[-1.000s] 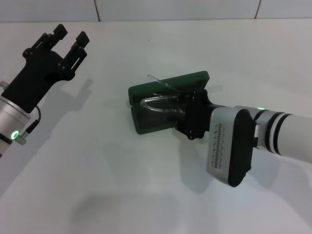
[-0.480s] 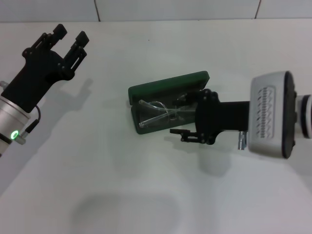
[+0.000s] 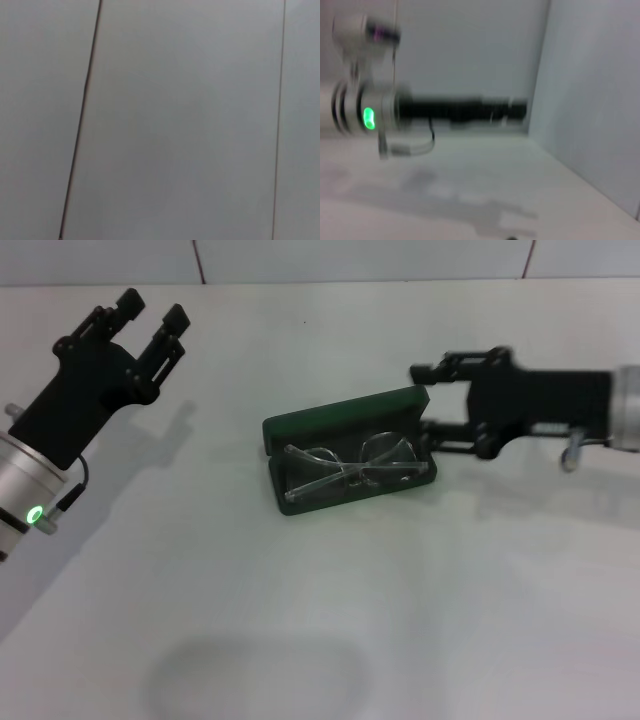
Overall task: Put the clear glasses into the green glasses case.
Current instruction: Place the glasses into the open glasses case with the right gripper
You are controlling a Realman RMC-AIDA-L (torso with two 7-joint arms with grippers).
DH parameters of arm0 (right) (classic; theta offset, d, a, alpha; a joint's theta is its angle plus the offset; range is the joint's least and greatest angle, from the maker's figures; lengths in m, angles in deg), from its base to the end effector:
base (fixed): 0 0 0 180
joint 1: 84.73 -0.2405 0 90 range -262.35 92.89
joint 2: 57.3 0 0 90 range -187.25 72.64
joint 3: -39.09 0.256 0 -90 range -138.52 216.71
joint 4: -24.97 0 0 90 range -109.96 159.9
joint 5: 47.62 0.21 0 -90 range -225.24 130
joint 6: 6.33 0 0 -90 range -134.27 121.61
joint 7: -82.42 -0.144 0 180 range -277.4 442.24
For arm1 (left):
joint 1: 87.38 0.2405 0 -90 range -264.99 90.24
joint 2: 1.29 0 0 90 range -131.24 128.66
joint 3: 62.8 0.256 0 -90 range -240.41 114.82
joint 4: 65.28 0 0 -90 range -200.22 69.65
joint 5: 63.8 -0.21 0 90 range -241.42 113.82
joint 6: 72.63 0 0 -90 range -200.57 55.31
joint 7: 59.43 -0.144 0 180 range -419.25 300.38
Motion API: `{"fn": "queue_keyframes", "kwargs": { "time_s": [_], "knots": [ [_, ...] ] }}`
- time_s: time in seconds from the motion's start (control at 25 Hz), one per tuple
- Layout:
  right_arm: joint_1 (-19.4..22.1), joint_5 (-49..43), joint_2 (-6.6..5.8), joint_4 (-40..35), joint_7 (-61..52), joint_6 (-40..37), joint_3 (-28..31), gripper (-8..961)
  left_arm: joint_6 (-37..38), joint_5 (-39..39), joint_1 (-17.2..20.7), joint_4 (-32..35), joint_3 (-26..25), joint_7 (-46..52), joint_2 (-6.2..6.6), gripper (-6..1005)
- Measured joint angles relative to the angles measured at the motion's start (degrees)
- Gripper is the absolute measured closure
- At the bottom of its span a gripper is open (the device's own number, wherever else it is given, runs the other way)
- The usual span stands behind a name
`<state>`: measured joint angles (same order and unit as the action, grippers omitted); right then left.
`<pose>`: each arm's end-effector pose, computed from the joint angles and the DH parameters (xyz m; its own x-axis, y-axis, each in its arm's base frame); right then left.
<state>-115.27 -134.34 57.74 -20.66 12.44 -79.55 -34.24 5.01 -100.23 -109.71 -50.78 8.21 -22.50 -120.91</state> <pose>0.1937 0.3663 -0.0112 0.8902 0.0368 -0.4542 -0.1196 -0.9429 -0.3109 -0.2884 0.3215 -0.0079 0.5548 -0.0727 0.8288 0.6756 -0.5420 -0.4998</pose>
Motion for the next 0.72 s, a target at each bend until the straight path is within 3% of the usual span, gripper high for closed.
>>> {"fn": "queue_keyframes", "kwargs": {
  "time_s": [0.12,0.2,0.44,0.56,0.72],
  "knots": [
    [-3.84,-0.86,-1.50,8.01,0.60,-6.27,6.53,368,-0.54,-0.64,-0.27,0.00,0.00,-0.01,-0.06,420],
    [-5.84,-2.10,-1.99,10.85,0.45,-6.18,6.07,369,-0.89,-0.84,-0.54,0.00,0.01,-0.05,-0.15,420],
    [-11.98,-11.55,0.76,12.06,-4.02,-1.58,4.76,372,-1.59,-1.36,-1.01,-0.36,0.00,-0.17,-0.23,420],
    [-14.15,-12.75,0.92,12.60,-6.26,0.72,1.96,374,-1.67,-1.40,-1.62,-1.32,0.00,-0.34,-0.28,420],
    [-15.03,-12.85,1.00,12.29,-7.02,2.79,-0.94,507,-1.95,-1.46,-2.40,-2.61,0.01,-0.45,-0.35,420]
  ]
}}
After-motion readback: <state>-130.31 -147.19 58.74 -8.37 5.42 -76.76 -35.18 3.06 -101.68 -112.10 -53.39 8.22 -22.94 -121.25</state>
